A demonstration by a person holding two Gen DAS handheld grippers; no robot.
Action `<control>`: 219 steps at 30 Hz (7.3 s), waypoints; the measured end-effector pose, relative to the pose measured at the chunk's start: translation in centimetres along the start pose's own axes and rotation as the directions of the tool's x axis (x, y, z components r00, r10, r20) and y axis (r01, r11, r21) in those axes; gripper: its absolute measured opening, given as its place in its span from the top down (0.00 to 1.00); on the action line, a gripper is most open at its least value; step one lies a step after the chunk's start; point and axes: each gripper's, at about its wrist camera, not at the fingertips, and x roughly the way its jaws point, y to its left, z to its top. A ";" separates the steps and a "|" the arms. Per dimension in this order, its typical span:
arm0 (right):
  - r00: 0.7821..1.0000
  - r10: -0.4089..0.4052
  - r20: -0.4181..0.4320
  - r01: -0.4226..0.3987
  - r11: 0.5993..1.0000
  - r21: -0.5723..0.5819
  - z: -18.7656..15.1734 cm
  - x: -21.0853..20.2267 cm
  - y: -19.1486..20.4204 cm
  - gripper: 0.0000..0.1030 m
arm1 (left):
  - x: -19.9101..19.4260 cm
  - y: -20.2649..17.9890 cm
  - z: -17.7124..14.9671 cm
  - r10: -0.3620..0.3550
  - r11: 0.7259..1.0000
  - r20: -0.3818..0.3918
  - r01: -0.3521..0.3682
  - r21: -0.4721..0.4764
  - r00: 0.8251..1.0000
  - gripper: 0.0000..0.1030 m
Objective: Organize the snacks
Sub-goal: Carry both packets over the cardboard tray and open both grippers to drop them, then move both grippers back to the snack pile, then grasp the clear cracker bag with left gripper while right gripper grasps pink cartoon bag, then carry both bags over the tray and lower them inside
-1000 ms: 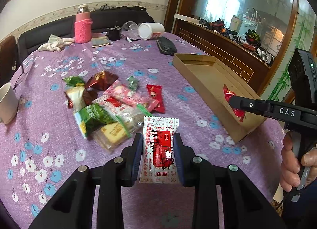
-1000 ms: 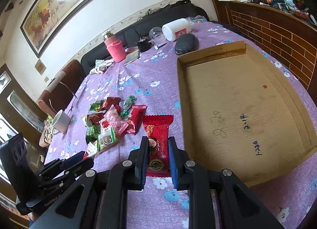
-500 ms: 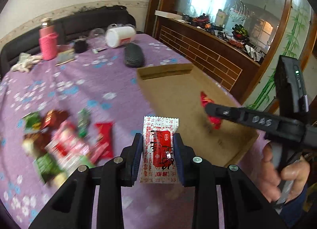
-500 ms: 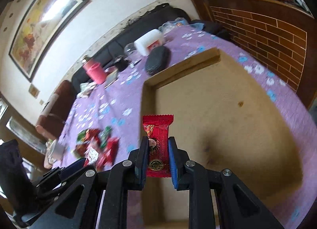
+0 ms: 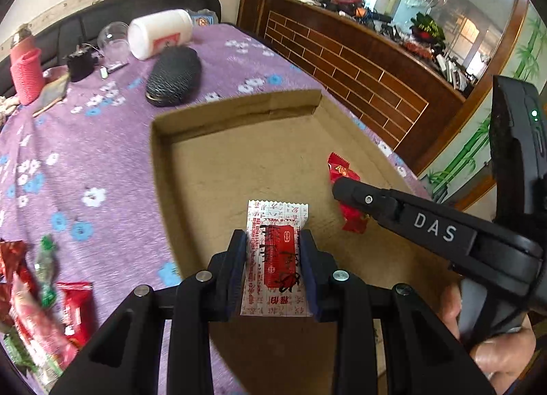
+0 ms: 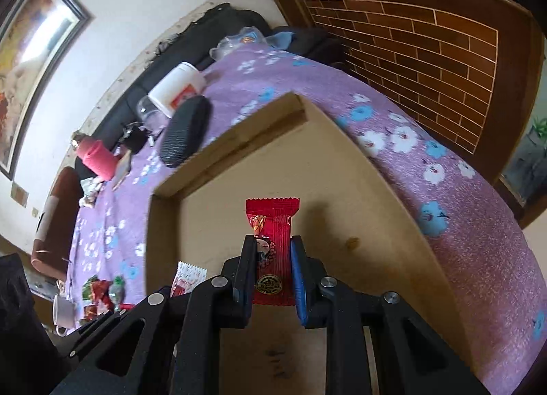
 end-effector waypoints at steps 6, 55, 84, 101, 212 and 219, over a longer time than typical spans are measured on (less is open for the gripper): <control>1.000 -0.006 -0.019 0.006 1.000 0.003 0.0 0.5 -0.5 0.80 | 1.5 -0.7 -0.5 0.006 1.000 -0.030 -0.006 0.024 1.000 0.71; 0.992 0.100 -0.079 -0.121 0.934 -0.337 -13.7 -2.1 15.2 0.61 | -14.8 14.1 -12.4 0.206 0.978 0.152 -0.196 -0.076 0.967 0.37; 0.976 0.113 -0.184 -0.186 0.875 -0.447 -12.2 2.3 21.5 0.61 | -14.4 18.1 -12.8 0.234 0.969 0.198 -0.212 -0.126 0.952 0.58; 0.972 0.132 -0.193 -0.223 0.776 -0.590 -15.3 5.5 23.9 0.77 | -14.4 20.5 -12.8 0.249 0.951 0.176 -0.206 -0.231 0.952 0.58; 0.969 0.231 0.085 -0.193 0.928 -0.317 -14.1 -7.5 12.4 0.78 | -15.3 15.6 -13.0 0.296 0.955 0.269 -0.276 -0.110 0.917 0.57; 0.968 0.209 0.142 -0.176 0.961 -0.214 -12.0 -8.5 7.5 0.78 | -15.2 12.8 -12.4 0.248 0.969 0.266 -0.240 -0.065 0.931 0.57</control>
